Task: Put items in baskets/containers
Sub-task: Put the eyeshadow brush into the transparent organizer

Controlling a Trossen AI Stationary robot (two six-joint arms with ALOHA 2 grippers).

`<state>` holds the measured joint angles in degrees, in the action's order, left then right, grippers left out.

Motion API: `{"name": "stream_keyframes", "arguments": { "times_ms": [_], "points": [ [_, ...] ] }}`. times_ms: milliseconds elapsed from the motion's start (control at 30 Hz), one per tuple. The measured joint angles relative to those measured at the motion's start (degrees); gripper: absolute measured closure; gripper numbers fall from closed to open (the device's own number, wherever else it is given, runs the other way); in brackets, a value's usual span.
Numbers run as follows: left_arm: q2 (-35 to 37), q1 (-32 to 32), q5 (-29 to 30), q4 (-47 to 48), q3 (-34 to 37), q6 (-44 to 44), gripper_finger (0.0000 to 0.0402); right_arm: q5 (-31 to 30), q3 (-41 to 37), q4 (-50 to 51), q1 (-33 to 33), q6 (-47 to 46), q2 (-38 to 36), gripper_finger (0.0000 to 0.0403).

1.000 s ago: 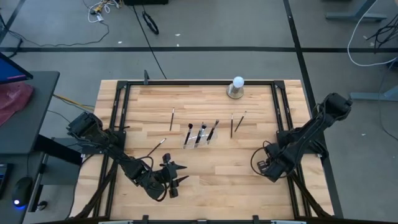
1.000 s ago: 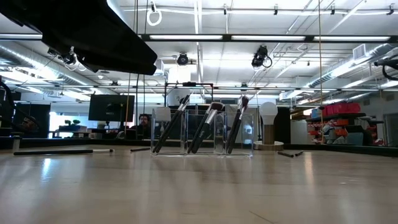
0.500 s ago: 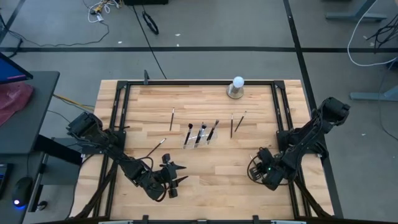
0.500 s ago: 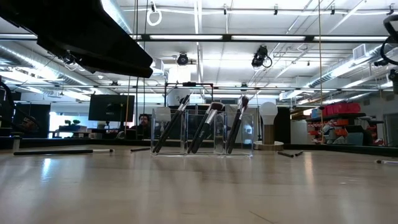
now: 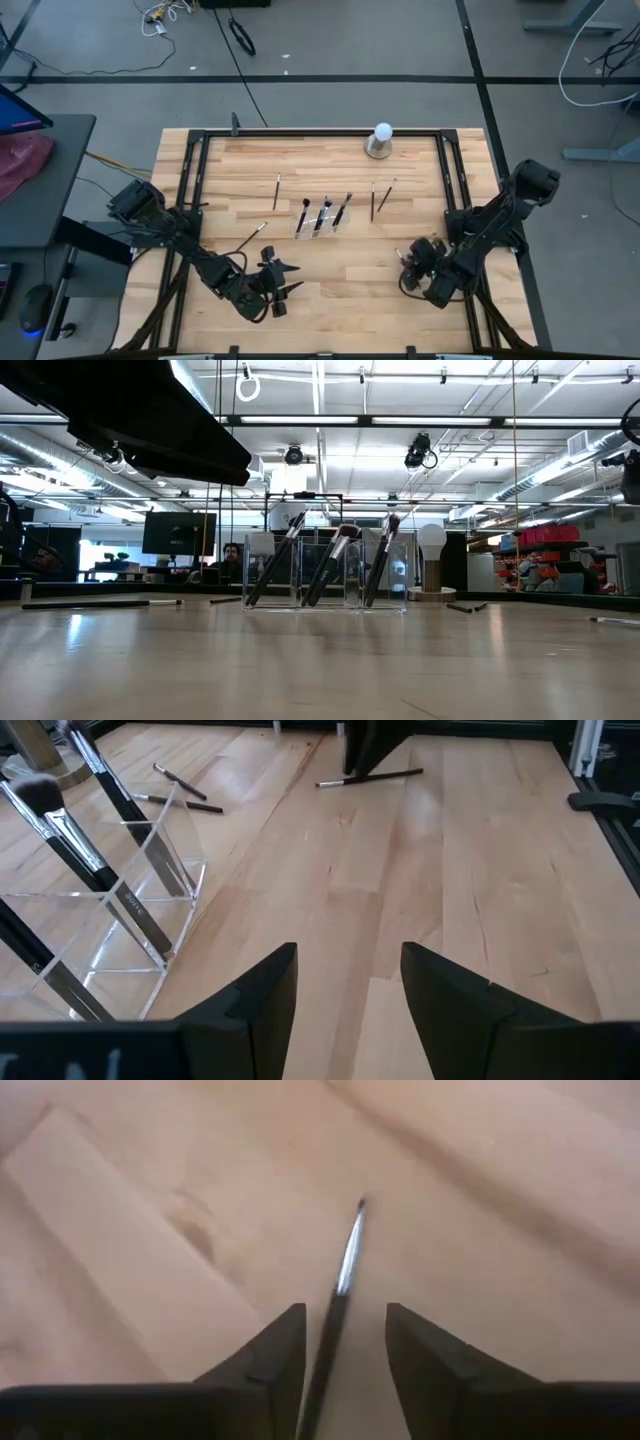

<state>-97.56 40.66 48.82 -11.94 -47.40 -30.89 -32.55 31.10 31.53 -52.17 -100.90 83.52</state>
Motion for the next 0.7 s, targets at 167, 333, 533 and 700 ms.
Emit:
{"name": "stream_keyframes", "arguments": {
  "times_ms": [167, 333, 533, 700],
  "points": [
    [0.0, 0.0, 0.0, 0.0, 0.0, -0.1, 0.0216, -5.0, 0.1, -0.8, -0.9, 2.7, 4.4, 0.0260],
    [0.0, 0.0, 0.0, -0.1, 0.0, -0.4, 0.0216, -9.8, 0.3, -4.6, -1.3, 5.8, 10.6, 0.0280],
    [0.0, 0.0, 0.0, -0.1, 0.0, -0.6, 0.0216, -14.4, 0.2, -6.6, -4.2, 5.8, 13.7, 0.0300],
    [0.0, 0.0, 0.0, -0.1, 0.0, -1.1, 0.0216, -16.1, 0.2, -6.4, -6.6, 7.0, 15.8, 0.0309]
  ]
}}
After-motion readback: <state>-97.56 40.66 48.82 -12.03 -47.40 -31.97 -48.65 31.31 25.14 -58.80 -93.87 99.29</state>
